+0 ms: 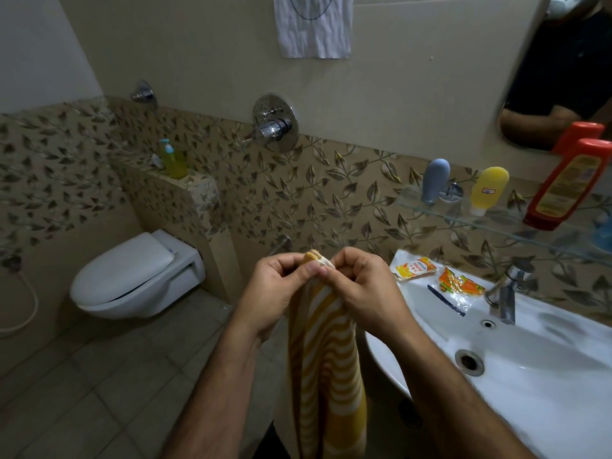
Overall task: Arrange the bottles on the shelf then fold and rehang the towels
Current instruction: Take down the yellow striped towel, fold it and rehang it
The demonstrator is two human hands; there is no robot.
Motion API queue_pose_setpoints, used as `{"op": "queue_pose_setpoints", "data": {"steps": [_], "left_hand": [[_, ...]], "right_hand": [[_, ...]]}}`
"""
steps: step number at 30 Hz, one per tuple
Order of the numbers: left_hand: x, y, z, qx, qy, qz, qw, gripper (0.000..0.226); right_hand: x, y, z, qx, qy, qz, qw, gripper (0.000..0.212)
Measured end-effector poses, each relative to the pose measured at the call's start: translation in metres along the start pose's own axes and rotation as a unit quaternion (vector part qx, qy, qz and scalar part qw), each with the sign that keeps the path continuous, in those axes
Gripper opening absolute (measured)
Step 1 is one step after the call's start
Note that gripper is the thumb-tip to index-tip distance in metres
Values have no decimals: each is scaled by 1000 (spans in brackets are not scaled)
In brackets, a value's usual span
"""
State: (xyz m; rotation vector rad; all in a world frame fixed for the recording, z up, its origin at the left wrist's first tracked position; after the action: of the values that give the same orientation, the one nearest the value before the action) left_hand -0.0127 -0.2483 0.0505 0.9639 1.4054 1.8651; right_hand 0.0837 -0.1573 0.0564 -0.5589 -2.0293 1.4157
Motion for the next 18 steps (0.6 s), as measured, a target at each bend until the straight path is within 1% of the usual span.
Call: {"op": "queue_pose_setpoints", "data": {"steps": [2,3,5,6,8,9,10,13,16,18], "left_hand": [[1,3,-2,9,9,12,1000,22],[3,6,-4,21,14,22,999,21],[7,16,-9,71,19,49,996,20],[9,22,-10,104,12,63,993,18],[12,33,-6,172,-27,87,981,16],[13,36,-4,195,-48,95,975,14],[14,39,-3,212,-61,103,970,11],[18,46,-4,258,-66,134,955,4],[20,50,-5,296,-64,147,942,4],[20,54,-4,310,-64,152,936,5]], "right_hand": [[-1,-2,4,9,-14,1,1000,22],[0,1,7,26,-33,7,999,18],[-1,10,15,90,-107,50,989,12],[-3,18,21,123,-157,91,976,19],[-14,36,31,159,-257,174,937,33],[-19,40,32,163,-285,190,925,34],[-21,43,32,163,-293,192,922,30],[-20,45,24,155,-263,184,934,14],[-24,49,23,133,-267,195,935,15],[-29,58,25,97,-278,207,933,22]]}}
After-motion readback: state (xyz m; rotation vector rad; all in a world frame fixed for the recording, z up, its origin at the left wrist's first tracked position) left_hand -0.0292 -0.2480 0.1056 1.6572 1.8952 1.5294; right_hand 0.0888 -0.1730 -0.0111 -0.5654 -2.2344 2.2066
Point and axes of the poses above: each hand's wrist, its own x-axis towards the middle knuckle, its own z-axis out of the palm, y = z × x, the point moved 9 cm from there along x, towards the middle knuckle, and after that the axes turned 4 degrees about z, right-handed, at the moved point
